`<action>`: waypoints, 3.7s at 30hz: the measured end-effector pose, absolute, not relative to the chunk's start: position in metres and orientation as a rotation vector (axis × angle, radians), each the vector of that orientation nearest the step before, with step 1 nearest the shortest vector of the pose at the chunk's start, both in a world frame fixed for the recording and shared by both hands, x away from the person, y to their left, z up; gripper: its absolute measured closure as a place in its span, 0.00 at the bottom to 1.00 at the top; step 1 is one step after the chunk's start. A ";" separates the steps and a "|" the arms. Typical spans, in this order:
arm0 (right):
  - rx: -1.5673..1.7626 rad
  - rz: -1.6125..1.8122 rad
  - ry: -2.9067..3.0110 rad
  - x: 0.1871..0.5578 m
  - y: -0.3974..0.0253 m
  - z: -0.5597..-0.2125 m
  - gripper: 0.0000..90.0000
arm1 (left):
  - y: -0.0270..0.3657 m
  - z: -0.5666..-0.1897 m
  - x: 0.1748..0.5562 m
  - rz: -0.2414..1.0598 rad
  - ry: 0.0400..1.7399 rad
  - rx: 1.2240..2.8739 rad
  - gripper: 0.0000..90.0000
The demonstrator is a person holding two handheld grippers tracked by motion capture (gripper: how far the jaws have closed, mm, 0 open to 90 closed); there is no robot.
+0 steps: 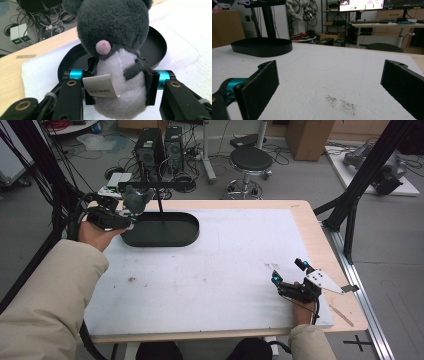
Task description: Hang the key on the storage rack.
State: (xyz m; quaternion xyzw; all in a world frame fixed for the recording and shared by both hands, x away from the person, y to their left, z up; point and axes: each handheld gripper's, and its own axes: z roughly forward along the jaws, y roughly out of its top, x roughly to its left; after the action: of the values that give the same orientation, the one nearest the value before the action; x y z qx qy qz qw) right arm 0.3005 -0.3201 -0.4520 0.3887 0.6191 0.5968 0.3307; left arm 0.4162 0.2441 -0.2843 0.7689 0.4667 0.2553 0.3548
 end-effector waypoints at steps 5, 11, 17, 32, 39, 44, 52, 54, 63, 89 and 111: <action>1.019 1.560 1.618 0.301 -0.320 -0.452 0.01 | 0.244 -0.287 0.421 0.668 1.219 1.992 0.63; 1.016 1.560 1.618 0.301 -0.320 -0.452 0.01 | 0.246 -0.289 0.427 0.680 1.235 1.977 0.63; 1.016 1.561 1.619 0.301 -0.320 -0.452 0.01 | 0.248 -0.291 0.432 0.690 1.258 1.952 0.63; 1.019 1.559 1.625 0.301 -0.320 -0.452 0.01 | 0.248 -0.296 0.445 0.719 1.293 1.928 0.63; 1.020 1.558 1.625 0.302 -0.320 -0.452 0.01 | 0.248 -0.301 0.452 0.719 1.316 1.919 0.63; 1.023 1.558 1.627 0.301 -0.320 -0.452 0.01 | 0.249 -0.305 0.455 0.726 1.321 1.936 0.63; 1.023 1.560 1.627 0.301 -0.320 -0.452 0.01 | 0.242 -0.316 0.458 0.732 1.323 1.996 0.63; 1.018 1.557 1.626 0.302 -0.320 -0.452 0.01 | 0.241 -0.320 0.459 0.724 1.341 1.992 0.63; 1.029 1.558 1.630 0.301 -0.320 -0.452 0.01 | 0.235 -0.331 0.467 0.721 1.359 2.021 0.63; 1.022 1.542 1.634 0.302 -0.319 -0.452 0.01 | 0.249 -0.343 0.432 0.634 1.035 1.975 0.14; 1.017 1.526 1.640 0.303 -0.318 -0.452 0.01 | 0.289 -0.374 0.332 0.628 0.677 1.694 0.02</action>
State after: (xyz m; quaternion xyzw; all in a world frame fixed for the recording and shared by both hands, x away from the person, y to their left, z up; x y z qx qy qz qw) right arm 0.3030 -0.3178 -0.4516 0.3895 0.6283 0.5845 0.3343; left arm 0.3319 0.2893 -0.3744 0.7216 0.2885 0.2677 0.5696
